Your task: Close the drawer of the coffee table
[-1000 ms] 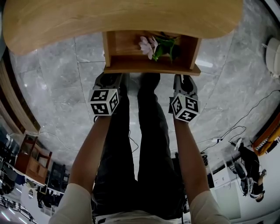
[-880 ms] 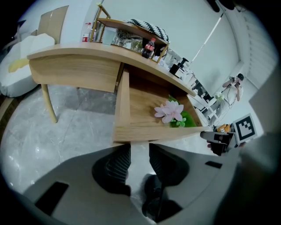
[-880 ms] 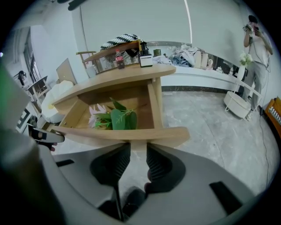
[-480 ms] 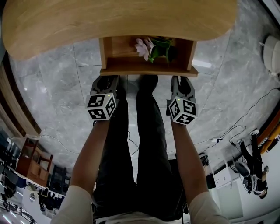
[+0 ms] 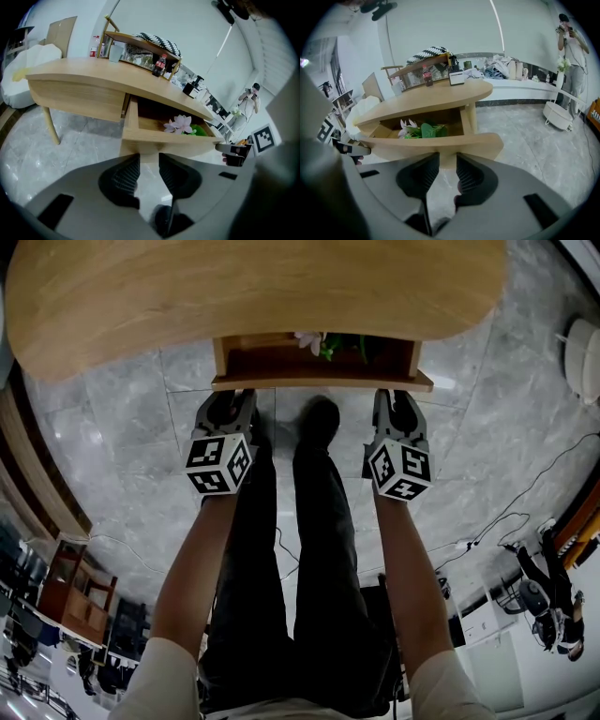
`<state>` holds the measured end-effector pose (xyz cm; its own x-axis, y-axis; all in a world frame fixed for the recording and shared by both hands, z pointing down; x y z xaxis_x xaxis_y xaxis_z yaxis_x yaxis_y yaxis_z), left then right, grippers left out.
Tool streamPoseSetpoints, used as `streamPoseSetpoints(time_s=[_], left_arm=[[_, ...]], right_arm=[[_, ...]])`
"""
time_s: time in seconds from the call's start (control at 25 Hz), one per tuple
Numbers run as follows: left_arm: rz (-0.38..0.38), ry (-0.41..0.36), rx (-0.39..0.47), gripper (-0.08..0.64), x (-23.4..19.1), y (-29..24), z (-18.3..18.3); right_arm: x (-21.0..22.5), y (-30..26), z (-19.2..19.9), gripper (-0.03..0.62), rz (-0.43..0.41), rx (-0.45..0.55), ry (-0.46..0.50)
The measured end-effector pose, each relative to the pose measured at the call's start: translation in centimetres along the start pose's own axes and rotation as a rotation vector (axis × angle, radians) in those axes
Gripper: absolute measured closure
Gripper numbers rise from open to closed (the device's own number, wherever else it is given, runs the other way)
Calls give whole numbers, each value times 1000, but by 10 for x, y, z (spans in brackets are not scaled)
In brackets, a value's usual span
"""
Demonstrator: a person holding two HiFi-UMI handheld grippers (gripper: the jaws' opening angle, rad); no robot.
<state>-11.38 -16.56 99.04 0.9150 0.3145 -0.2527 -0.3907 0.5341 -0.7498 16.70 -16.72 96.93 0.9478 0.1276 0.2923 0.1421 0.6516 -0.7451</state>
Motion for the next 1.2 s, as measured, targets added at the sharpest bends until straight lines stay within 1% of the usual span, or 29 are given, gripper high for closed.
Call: streamPoseSetpoints(time_s=[0.48, 0.64, 0.92, 1.2], left_arm=[[-38, 0, 53, 422, -13, -17, -29], [-62, -47, 83, 422, -16, -27, -42], [-60, -82, 132, 420, -21, -37, -59], [-69, -176, 164, 420, -30, -48, -71]], right_arm=[[-8, -23, -27, 462, -22, 49, 24], [-7, -35, -39, 462, -32, 64, 39], [-11, -49, -58, 453, -50, 95, 77], [-16, -64, -69, 454, -57, 141, 124]])
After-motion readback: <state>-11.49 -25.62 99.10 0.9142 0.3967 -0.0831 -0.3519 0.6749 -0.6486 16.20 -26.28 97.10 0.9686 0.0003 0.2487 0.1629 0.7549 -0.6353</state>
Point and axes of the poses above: the fingertips, and each gripper's own axes: y backward along the fingers, x to its right, z out of its underside, the point moved 2 cm from there along y, backward along the fingers, and after that the axes turned 13 degrees about -y, right-handed, at the moved point
